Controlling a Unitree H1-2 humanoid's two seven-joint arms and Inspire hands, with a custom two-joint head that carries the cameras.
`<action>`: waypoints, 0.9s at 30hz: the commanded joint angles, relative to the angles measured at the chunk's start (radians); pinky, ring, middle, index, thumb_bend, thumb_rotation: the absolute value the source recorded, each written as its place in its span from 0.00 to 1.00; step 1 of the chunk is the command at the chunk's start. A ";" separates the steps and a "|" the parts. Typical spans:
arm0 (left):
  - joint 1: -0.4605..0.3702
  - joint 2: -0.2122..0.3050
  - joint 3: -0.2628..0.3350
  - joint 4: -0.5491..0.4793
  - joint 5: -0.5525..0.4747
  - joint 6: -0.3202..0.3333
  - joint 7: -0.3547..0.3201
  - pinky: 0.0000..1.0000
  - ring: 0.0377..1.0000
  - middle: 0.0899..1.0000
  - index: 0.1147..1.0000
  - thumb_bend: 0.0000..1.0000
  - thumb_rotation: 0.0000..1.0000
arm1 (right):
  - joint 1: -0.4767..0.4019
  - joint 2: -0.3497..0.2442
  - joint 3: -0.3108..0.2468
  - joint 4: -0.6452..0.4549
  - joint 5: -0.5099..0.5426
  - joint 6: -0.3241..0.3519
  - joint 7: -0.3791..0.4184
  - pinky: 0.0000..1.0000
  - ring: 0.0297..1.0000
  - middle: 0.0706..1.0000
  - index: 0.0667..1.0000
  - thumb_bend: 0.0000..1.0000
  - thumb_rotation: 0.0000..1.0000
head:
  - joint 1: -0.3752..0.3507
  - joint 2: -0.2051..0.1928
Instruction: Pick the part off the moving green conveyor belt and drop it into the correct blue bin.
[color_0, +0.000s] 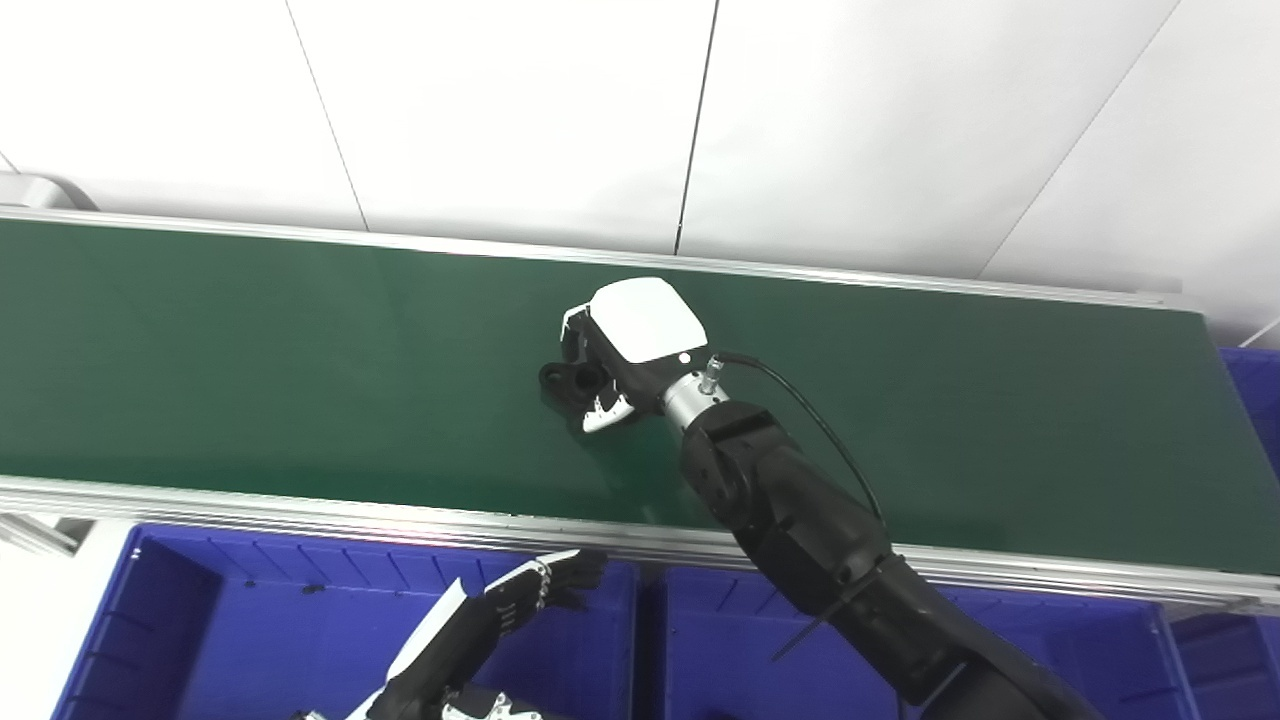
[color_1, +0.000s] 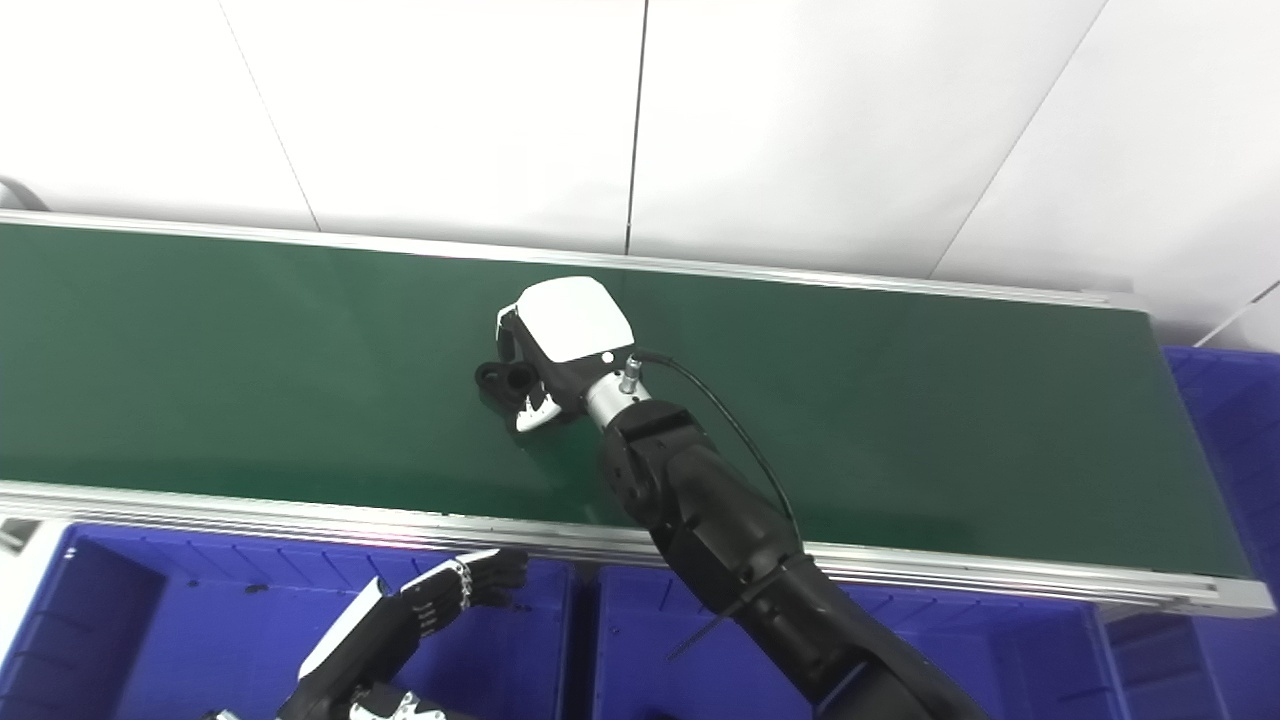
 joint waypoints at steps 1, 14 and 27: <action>0.000 0.001 -0.003 -0.031 -0.005 -0.036 0.021 0.80 0.83 0.83 0.79 0.96 0.41 | 0.024 -0.001 0.018 -0.015 -0.030 -0.008 0.003 0.13 0.17 0.43 0.44 0.53 0.00 | 0.001 0.001; 0.012 0.009 -0.023 -0.050 -0.027 -0.035 0.042 0.82 0.85 0.85 0.81 0.93 0.39 | 0.243 -0.010 -0.150 -0.457 -0.026 0.042 -0.011 0.14 0.19 0.40 0.48 0.53 0.00 | -0.012 0.028; 0.030 0.000 -0.012 -0.092 -0.051 -0.035 0.042 0.82 0.85 0.84 0.80 0.96 0.43 | 0.523 -0.008 -0.316 -0.920 -0.012 0.061 0.139 0.17 0.20 0.46 0.43 0.53 0.00 | -0.010 0.093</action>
